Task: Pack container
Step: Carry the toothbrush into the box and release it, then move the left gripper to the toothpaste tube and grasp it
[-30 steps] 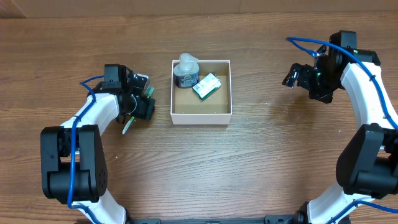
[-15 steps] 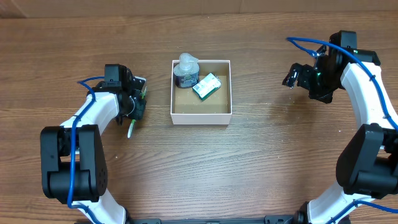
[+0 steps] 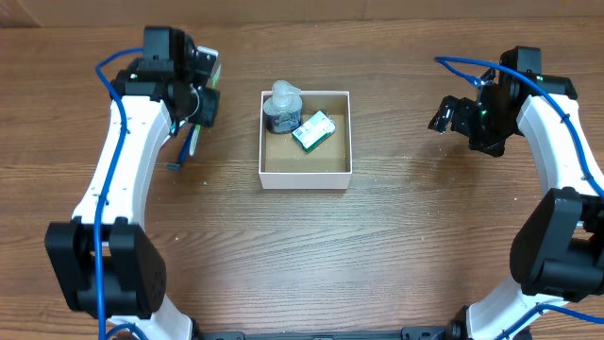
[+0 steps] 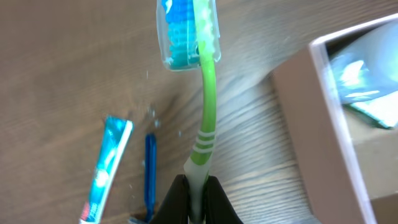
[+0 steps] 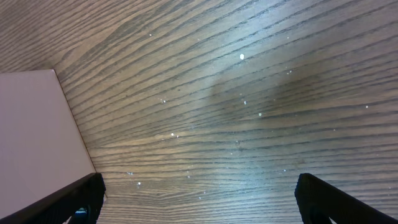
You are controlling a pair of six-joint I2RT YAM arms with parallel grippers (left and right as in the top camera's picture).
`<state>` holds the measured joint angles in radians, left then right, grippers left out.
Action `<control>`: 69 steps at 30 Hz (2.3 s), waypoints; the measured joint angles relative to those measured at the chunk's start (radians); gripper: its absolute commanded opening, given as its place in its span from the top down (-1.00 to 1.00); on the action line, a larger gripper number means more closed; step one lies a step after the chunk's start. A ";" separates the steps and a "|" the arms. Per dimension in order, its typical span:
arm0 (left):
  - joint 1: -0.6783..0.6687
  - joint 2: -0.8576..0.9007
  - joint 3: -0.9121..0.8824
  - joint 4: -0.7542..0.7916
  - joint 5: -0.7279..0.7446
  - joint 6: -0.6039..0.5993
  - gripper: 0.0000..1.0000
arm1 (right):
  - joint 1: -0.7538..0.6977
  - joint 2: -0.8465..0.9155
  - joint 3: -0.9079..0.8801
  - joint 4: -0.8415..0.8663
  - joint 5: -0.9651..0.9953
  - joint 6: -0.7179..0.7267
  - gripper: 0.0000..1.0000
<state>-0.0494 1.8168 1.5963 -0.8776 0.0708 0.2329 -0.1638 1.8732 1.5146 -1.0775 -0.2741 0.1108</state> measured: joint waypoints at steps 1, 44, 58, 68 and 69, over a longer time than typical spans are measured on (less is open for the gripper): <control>-0.016 -0.018 0.022 -0.013 0.005 0.024 0.92 | 0.000 0.000 0.000 0.000 0.000 0.000 -1.00; -0.378 -0.047 0.274 -0.204 -0.093 0.368 -0.72 | 0.000 0.000 0.000 0.000 0.000 0.000 -1.00; 0.298 0.257 0.288 -0.243 -0.015 -0.002 -0.71 | 0.000 0.000 0.000 0.000 0.000 0.000 -1.00; 0.285 0.509 0.288 -0.260 0.004 0.123 -0.11 | 0.000 0.000 0.000 0.000 0.000 0.000 -1.00; 0.285 0.512 0.288 -0.255 0.003 0.129 0.17 | 0.000 0.000 0.000 0.000 0.000 0.000 -1.00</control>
<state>0.2359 2.3287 1.8839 -1.1328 0.0738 0.3618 -0.1638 1.8732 1.5146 -1.0771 -0.2741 0.1104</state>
